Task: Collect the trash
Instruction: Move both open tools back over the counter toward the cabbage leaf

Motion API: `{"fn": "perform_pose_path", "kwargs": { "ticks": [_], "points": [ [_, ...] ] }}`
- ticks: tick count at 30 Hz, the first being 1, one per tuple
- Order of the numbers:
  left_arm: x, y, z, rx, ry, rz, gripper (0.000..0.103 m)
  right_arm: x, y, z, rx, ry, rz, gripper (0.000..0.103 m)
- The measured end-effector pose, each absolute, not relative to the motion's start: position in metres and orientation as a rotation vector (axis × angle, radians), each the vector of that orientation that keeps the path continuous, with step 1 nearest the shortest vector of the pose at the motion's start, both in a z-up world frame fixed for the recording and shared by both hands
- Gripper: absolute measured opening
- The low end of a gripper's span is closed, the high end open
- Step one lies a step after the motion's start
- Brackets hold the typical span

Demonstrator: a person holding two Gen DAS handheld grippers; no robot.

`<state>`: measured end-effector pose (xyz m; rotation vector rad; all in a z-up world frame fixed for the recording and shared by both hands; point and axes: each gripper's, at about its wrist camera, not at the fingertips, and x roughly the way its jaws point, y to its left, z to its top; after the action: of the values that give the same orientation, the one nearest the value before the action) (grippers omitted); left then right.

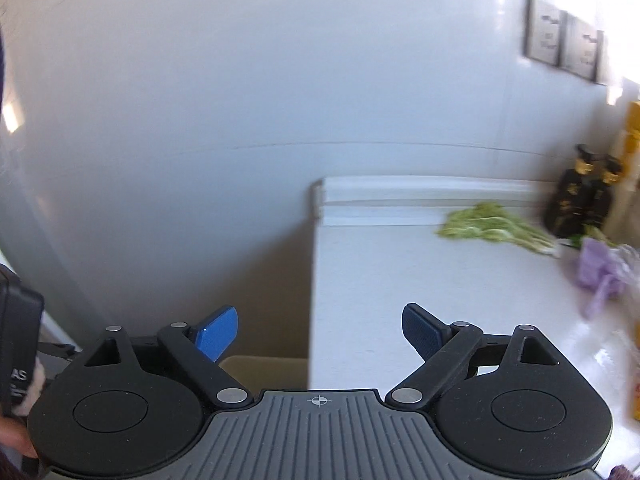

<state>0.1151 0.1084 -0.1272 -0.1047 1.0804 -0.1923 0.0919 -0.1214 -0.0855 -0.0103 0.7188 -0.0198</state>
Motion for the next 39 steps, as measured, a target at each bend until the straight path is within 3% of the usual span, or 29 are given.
{"fn": "perform_pose_path", "kwargs": {
  "ticks": [15, 31, 39],
  "points": [
    [0.145, 0.013, -0.079, 0.013, 0.953, -0.395, 0.102, 0.041, -0.24, -0.07, 0.003, 0.657, -0.249, 0.095],
    [0.237, -0.122, -0.097, 0.16, 0.807, -0.693, 0.102, 0.045, -0.393, -0.079, 0.142, 0.63, -0.481, 0.095],
    [0.284, -0.183, -0.108, 0.434, 0.686, -0.833, 0.099, 0.068, -0.444, -0.086, 0.181, 0.617, -0.517, 0.095]
  ]
}}
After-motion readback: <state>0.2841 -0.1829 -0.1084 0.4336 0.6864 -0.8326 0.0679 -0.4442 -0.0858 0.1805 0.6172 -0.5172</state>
